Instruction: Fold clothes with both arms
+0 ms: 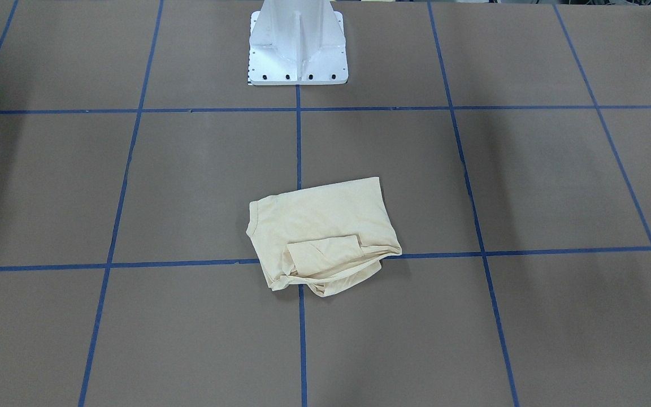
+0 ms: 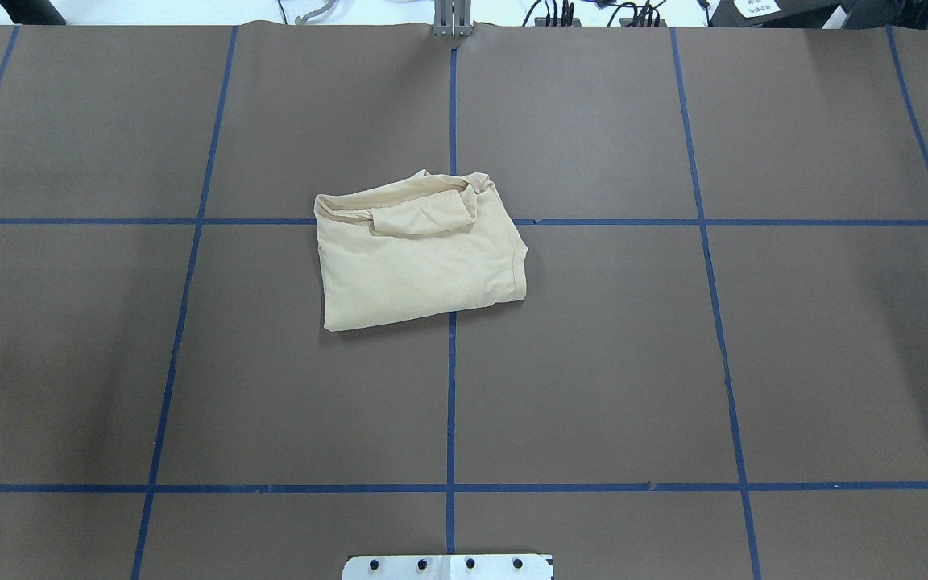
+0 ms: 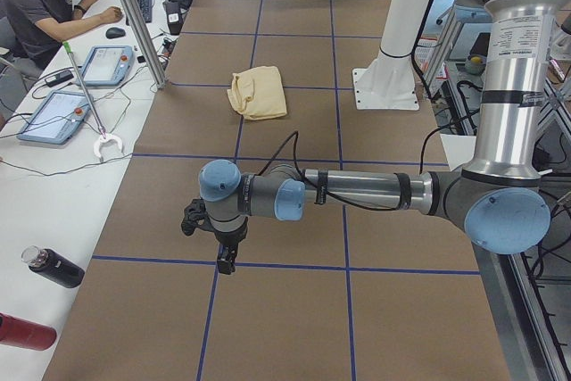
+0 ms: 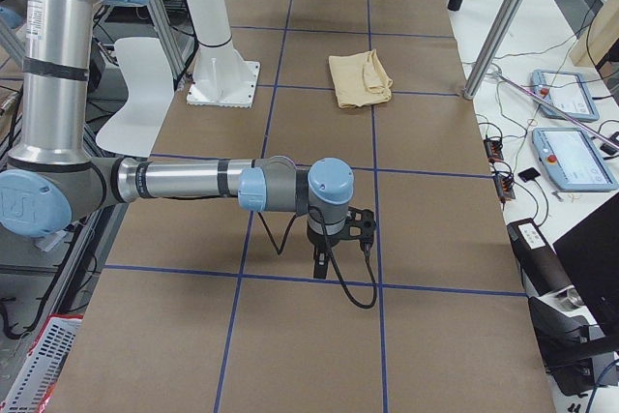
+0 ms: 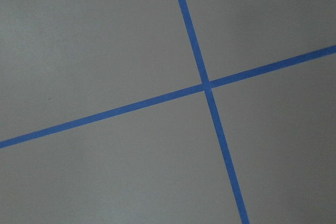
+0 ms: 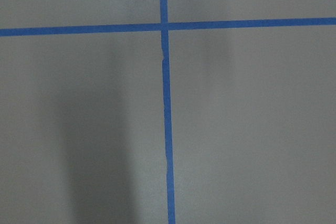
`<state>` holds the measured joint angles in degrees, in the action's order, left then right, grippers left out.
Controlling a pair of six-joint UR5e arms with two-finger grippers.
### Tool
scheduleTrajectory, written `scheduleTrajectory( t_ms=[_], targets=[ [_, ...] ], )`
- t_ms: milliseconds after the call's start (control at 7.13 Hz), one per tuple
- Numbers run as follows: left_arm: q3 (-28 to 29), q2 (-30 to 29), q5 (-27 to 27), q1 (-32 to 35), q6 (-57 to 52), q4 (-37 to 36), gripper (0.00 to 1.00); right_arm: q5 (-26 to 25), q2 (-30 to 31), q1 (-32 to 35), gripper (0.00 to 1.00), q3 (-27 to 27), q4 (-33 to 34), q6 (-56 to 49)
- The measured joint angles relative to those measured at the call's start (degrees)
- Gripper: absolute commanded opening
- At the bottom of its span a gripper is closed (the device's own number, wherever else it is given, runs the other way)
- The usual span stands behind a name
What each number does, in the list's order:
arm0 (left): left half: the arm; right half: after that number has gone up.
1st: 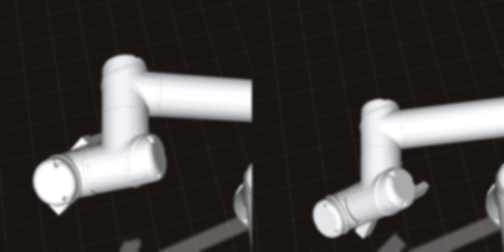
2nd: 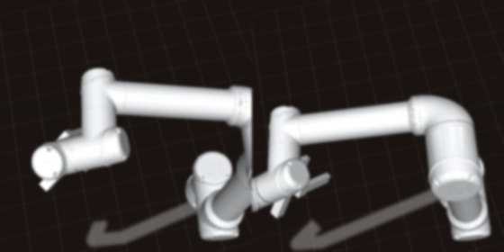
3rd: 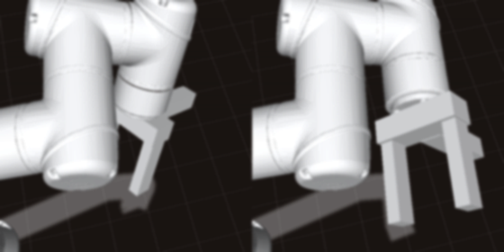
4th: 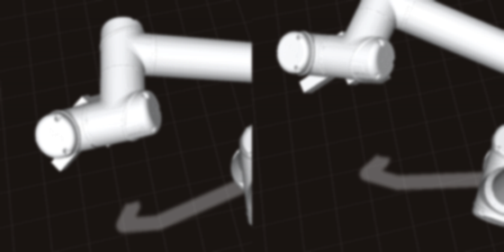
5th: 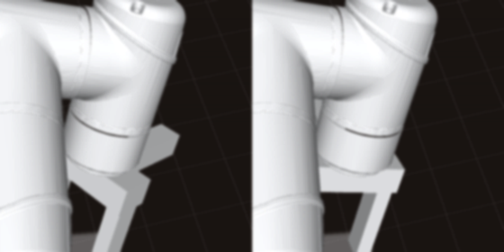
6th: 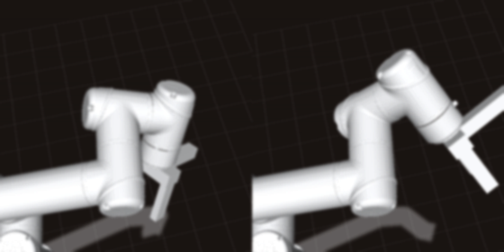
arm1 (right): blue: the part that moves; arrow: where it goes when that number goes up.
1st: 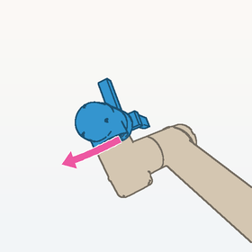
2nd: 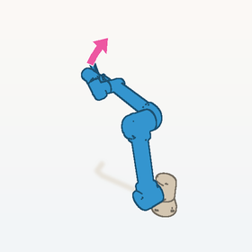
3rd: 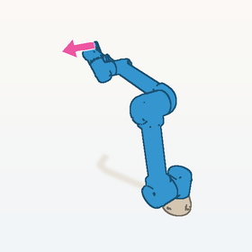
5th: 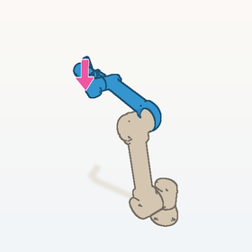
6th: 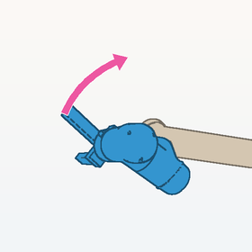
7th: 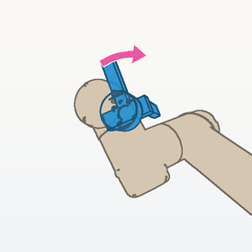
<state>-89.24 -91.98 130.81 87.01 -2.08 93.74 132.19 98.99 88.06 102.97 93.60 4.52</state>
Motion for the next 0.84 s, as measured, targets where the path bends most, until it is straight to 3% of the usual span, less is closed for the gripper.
scheduleTrajectory(
  t_ms=[842],
  targets=[
    [0.0,-0.5,0.8,-0.1,2.0,0.1,1.00,0.2,-3.8,-0.1,1.00,-4.0,0.1,2.5]
  ],
)
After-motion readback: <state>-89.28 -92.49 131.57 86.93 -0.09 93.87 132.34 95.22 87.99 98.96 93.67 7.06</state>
